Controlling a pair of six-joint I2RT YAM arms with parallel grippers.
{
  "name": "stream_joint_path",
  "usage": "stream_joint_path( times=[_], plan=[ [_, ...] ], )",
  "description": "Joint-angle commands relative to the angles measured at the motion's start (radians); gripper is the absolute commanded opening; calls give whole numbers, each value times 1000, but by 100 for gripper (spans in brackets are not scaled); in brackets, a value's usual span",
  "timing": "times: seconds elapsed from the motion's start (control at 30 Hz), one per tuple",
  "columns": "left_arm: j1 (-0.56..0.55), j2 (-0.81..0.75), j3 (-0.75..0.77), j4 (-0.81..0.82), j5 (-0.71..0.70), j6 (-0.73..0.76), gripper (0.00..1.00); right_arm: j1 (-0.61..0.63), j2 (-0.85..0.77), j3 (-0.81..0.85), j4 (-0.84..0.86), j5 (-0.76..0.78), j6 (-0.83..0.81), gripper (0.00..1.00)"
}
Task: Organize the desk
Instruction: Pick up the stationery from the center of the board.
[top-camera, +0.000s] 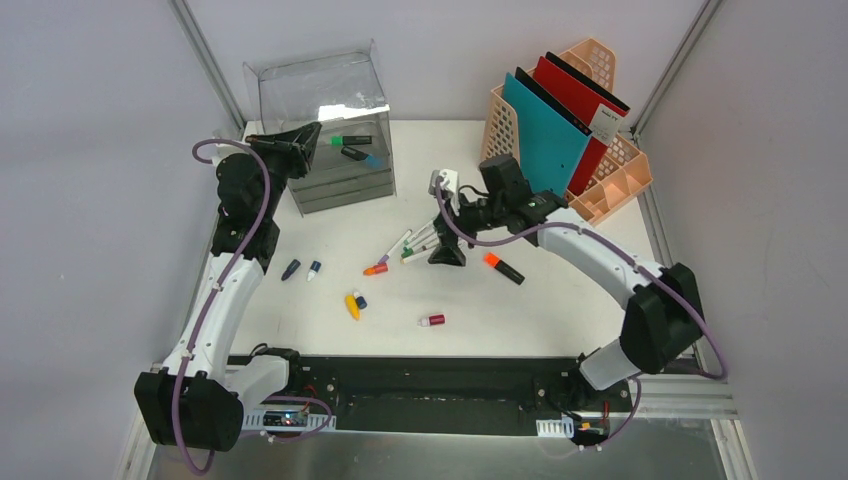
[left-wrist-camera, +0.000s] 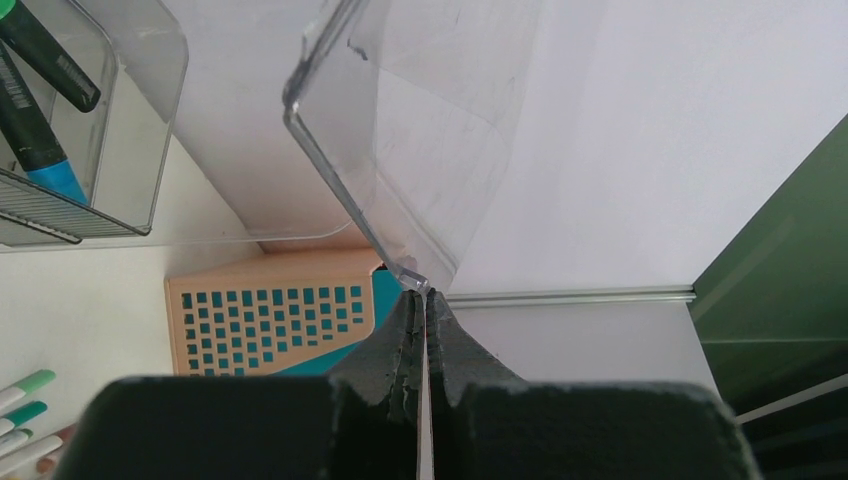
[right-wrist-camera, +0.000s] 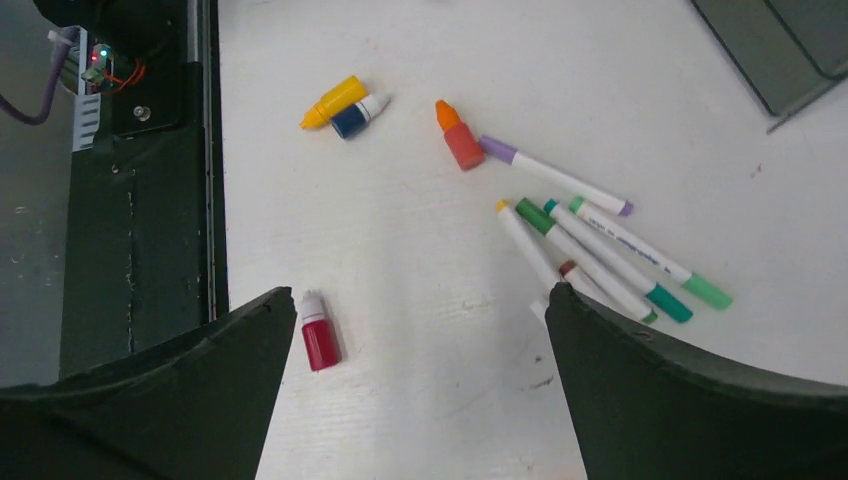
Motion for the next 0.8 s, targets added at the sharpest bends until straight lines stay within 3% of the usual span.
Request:
stream_joint_path(
  times=[0.0, 0.1, 0.3, 0.5, 0.77],
  plan=[
    [-8, -27, 2, 91, 28, -22, 0, -65, -120, -44, -126, 114, 11, 99],
    [-8, -24, -4, 91, 29, -28, 0, -125, -149, -67, -169, 175, -32, 99],
    [-8, -26, -15, 91, 29, -33, 0, -143, -129, -86, -280, 484, -185, 99],
    [-8, -26, -17, 93, 27, -34, 0, -153, -96, -143, -284, 574, -204, 99],
    [-7, -25, -29, 102, 28, -31, 0, -137, 71, -118, -308, 644, -183, 88]
  ],
)
